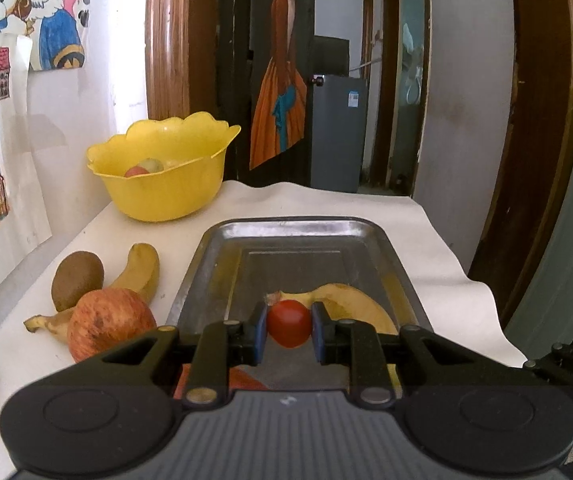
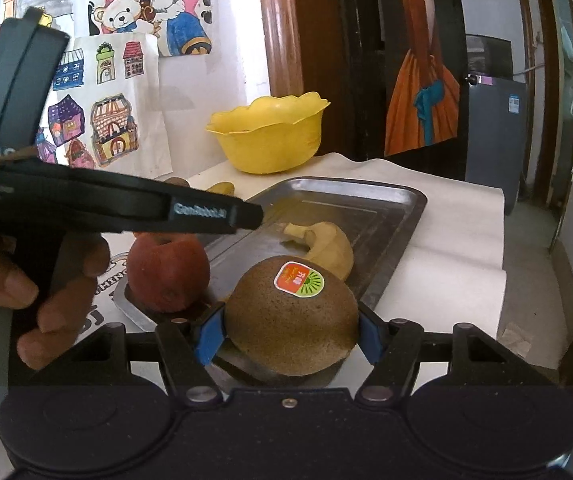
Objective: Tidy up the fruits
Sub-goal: 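Lower the tomato and kiwi into the tray and open both grippers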
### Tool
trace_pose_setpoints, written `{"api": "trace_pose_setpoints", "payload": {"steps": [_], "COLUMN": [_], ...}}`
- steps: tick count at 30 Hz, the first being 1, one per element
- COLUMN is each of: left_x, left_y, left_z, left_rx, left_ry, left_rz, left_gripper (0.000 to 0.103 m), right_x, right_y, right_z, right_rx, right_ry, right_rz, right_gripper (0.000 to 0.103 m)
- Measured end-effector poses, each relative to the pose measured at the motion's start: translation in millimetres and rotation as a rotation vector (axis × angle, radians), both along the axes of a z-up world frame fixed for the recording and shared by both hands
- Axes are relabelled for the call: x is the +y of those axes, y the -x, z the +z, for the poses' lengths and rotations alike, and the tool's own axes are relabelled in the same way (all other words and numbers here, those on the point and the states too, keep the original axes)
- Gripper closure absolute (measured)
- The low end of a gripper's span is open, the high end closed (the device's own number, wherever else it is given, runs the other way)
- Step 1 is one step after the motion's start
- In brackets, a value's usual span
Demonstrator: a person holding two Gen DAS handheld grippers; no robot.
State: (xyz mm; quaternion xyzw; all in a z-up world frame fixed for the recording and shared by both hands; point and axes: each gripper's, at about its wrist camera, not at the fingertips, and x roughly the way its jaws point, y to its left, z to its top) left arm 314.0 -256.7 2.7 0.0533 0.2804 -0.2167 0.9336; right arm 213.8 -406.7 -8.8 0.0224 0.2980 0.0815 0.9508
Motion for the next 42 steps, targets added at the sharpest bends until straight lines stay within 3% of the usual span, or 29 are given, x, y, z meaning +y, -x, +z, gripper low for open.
{"api": "trace_pose_setpoints", "payload": {"steps": [17,32,35,38,42], "left_x": [-9,-13,-11,-6,3], "left_y": [-15,-13,-11,-7,1], "left_z": [-9,-11,-8,-3,7], "left_rx": [0.065,0.066,0.062,0.044,0.025], "left_ry": [-0.039,-0.041,-0.030,-0.014,0.016], "left_rz": [-0.001,-0.003,0.002,0.015,0.038], "left_gripper": [0.078,0.077,0.072,0.052,0.041], "right_x": [4,5,4,2,4], "right_y": [-9,-8,-7,-5,-2], "right_z": [-6,-7,-6,-4,-3], "right_rx": [0.033,0.032,0.027,0.008,-0.004], "right_ry": [0.012,0.012,0.003,-0.004,0.013], "right_rz": [0.010,0.011,0.005,-0.005,-0.015], "right_gripper": [0.035,0.033,0.029,0.022,0.018]}}
